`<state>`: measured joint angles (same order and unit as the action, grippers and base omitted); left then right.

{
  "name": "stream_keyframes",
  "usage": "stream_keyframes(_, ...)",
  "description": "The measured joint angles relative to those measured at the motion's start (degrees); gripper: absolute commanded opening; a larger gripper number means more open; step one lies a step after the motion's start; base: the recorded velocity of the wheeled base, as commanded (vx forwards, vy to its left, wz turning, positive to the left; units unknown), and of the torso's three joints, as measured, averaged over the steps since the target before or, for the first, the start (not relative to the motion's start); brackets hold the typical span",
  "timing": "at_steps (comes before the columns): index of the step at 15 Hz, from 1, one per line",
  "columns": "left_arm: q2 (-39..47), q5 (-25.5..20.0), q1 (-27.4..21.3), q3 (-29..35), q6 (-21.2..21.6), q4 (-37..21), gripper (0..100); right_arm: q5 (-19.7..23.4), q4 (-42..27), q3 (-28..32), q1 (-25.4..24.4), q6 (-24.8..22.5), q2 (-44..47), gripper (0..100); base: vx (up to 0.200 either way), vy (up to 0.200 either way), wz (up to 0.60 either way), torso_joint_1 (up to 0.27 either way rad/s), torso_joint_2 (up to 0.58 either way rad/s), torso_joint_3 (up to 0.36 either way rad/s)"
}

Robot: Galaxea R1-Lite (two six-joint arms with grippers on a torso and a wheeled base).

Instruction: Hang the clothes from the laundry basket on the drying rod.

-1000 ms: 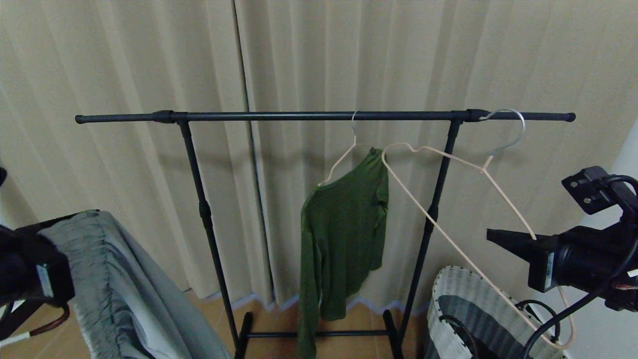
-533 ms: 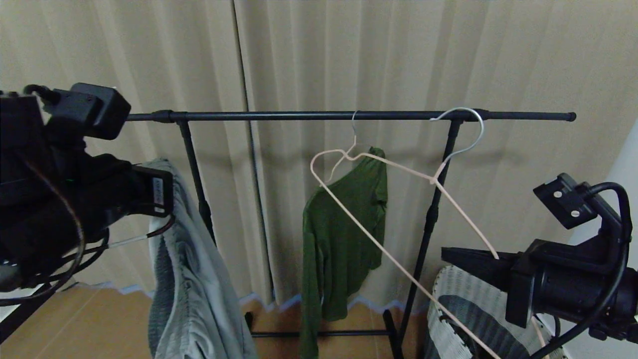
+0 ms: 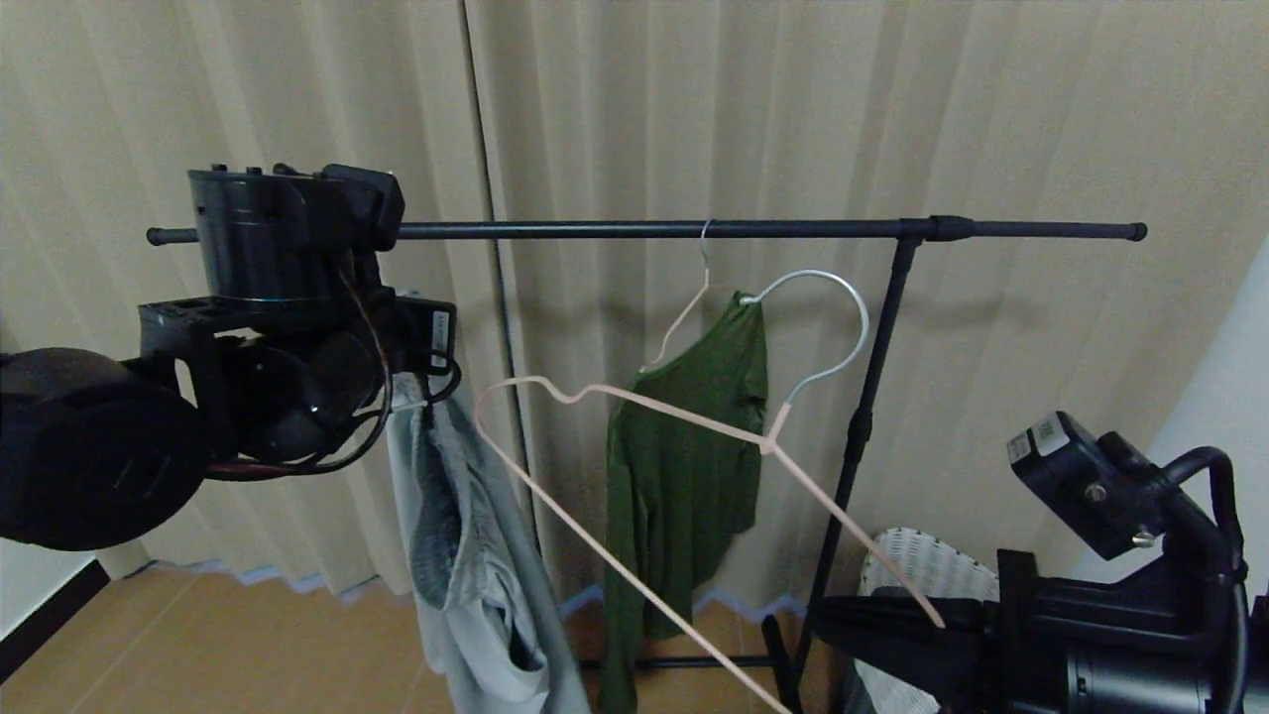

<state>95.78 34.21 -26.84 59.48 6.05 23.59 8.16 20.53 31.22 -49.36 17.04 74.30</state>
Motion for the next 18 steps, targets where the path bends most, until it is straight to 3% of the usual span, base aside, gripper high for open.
stream_keyframes(8, 2.5, 0.7, 0.4, 0.6, -0.8, -0.1, 0, -0.7, 0.2, 1.2, -3.1, 0.1, 4.4, 0, 0.000, 0.000, 0.00, 0.000, 0.00, 0.000)
stream_keyframes(15, 2.6, 3.3, 0.1, -0.3, -0.4, -0.4, 0, -7.7, -1.6, 11.4, -1.7, 6.9, 15.4, 0, 0.000, 0.000, 0.00, 0.000, 0.00, 0.000)
stream_keyframes(18, 2.6, 4.1, -0.1, -0.6, -0.6, -0.3, 0, -8.5, -0.8, 14.0, -1.6, 8.0, 18.4, 0, 0.000, 0.000, 0.00, 0.000, 0.00, 0.000)
